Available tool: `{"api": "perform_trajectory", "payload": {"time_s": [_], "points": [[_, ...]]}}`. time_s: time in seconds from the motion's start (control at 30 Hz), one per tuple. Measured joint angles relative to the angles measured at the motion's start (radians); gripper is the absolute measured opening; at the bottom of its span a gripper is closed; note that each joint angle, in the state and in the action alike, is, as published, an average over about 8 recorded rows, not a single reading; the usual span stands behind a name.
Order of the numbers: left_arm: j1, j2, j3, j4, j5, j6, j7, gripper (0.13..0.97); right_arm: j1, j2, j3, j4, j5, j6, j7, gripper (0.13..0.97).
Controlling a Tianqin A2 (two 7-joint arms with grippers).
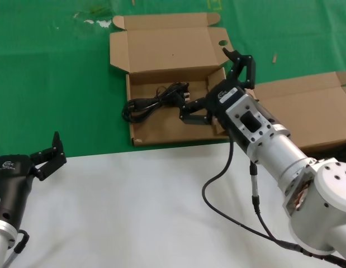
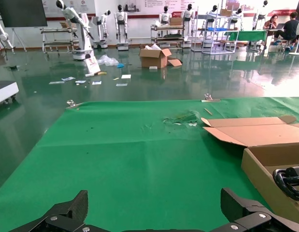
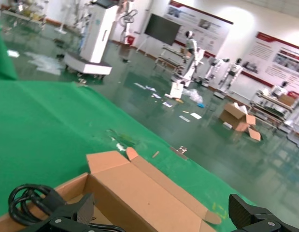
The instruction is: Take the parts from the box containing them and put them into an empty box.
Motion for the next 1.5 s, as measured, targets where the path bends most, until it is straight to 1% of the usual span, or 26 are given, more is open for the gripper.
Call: {"api": "perform_trajectory", "payload": {"time_s": [1.27,1.5], "points": [[0.000,0.000,0.000,0.000,0.000,0.000,0.000,0.966,-0.437,-0.175,0.586,0.074,-0.484,-0.180,0.599,0.966],[0.000,0.000,0.000,0.000,0.000,0.000,0.000,0.966,-0.489,-0.196,0.655,0.082,-0.541,-0.202,0.670,0.966]]}}
